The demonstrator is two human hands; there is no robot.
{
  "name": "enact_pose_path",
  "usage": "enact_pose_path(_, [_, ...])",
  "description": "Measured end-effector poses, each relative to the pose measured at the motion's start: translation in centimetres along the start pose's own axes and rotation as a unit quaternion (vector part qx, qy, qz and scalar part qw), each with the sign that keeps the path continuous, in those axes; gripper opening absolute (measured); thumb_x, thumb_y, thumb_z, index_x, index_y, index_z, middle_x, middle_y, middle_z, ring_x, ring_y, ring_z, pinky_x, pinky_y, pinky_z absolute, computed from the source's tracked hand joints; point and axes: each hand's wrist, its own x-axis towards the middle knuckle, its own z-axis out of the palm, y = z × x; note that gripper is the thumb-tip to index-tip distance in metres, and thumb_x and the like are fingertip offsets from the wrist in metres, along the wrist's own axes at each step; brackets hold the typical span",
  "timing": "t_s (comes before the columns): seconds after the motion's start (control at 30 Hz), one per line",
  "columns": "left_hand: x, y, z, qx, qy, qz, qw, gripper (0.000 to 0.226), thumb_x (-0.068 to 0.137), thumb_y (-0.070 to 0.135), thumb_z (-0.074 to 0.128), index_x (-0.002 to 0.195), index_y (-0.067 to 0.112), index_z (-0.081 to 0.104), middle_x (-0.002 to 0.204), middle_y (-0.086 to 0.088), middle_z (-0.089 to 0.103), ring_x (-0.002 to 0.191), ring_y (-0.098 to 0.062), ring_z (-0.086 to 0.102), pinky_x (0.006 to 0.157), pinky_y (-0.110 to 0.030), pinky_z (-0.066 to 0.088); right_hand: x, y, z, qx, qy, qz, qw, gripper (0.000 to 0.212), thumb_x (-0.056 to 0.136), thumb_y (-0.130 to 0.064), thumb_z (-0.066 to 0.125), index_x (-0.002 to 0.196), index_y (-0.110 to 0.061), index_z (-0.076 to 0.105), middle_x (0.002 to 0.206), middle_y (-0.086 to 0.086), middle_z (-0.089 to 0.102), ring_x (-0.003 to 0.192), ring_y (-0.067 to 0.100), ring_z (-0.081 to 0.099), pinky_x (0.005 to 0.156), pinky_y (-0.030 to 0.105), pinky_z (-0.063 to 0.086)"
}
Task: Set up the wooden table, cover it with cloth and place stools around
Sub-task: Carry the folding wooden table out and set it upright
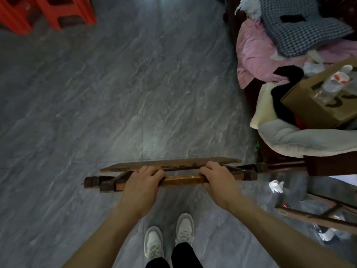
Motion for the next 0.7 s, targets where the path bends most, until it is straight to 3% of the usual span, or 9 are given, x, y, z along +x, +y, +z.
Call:
enact_pose_path(0.17, [2.8, -2.6, 3.4, 0.013, 0.013, -0.017, 1.0, 0.025, 0.08, 0.023, 0.072, 0.099, 0.034, 0.062, 0.089, 0.009, 0.059, 0.081, -0.015, 0.054, 0.065, -0.029, 0.041, 4.2, 1.0, 3.4, -0.016, 0.014, -0.006, 1.0, 0.024, 0.078, -0.014, 0.073, 0.1, -0.023, 0.068, 0.098, -0.001, 0.059, 0.085, 0.024, 0.058, 0.073, 0.036, 0.05])
enact_pose_path(0.3, [4.6, -4.1, 3.9, 0.035, 0.03, -0.012, 0.999, 0.03, 0.073, 0.017, 0.075, 0.099, 0.027, 0.064, 0.085, 0.004, 0.059, 0.08, -0.022, 0.054, 0.065, -0.034, 0.04, 6.4, 1.2, 4.3, -0.039, 0.064, -0.004, 0.997, 0.027, 0.068, -0.012, 0.078, 0.09, -0.021, 0.066, 0.087, -0.001, 0.058, 0.075, 0.021, 0.054, 0.064, 0.033, 0.041])
enact_pose_path(0.4, [5.2, -3.9, 3.4, 0.037, 0.02, -0.003, 0.999, 0.03, 0.077, 0.017, 0.072, 0.103, 0.027, 0.061, 0.088, 0.004, 0.058, 0.082, -0.021, 0.052, 0.069, -0.034, 0.04, 7.0, 1.4, 4.2, -0.049, 0.063, -0.006, 0.997, 0.025, 0.074, -0.033, 0.076, 0.093, -0.027, 0.061, 0.091, -0.006, 0.054, 0.083, 0.017, 0.051, 0.071, 0.033, 0.037])
enact_pose_path(0.5, [5.2, -4.1, 3.1, 0.024, -0.001, 0.0, 1.0, 0.033, 0.077, 0.02, 0.074, 0.105, 0.029, 0.061, 0.091, 0.005, 0.059, 0.085, -0.02, 0.053, 0.073, -0.034, 0.042, 6.9, -0.2, 3.8, -0.011, 0.046, 0.004, 0.999, 0.042, 0.078, -0.063, 0.062, 0.106, -0.032, 0.058, 0.1, -0.009, 0.051, 0.094, 0.013, 0.046, 0.084, 0.034, 0.038])
enact_pose_path(0.57, [5.6, -4.3, 2.5, 0.001, -0.013, -0.015, 1.0, 0.035, 0.08, 0.021, 0.072, 0.111, 0.031, 0.058, 0.097, 0.007, 0.059, 0.091, -0.018, 0.053, 0.078, -0.033, 0.042, 6.9, -2.0, 3.9, 0.024, 0.077, 0.025, 0.996, 0.042, 0.08, -0.058, 0.064, 0.11, -0.03, 0.06, 0.105, -0.005, 0.053, 0.1, 0.016, 0.048, 0.087, 0.035, 0.038])
enact_pose_path(0.7, [5.4, -5.4, 0.6, -0.043, -0.063, 0.005, 0.997, 0.038, 0.092, 0.024, 0.057, 0.127, 0.035, 0.045, 0.116, 0.01, 0.054, 0.106, -0.016, 0.047, 0.092, -0.032, 0.037, 5.7, -7.1, 5.5, 0.067, 0.164, 0.123, 0.977, 0.034, 0.074, -0.028, 0.08, 0.103, -0.021, 0.066, 0.107, 0.003, 0.056, 0.104, 0.024, 0.053, 0.09, 0.04, 0.044])
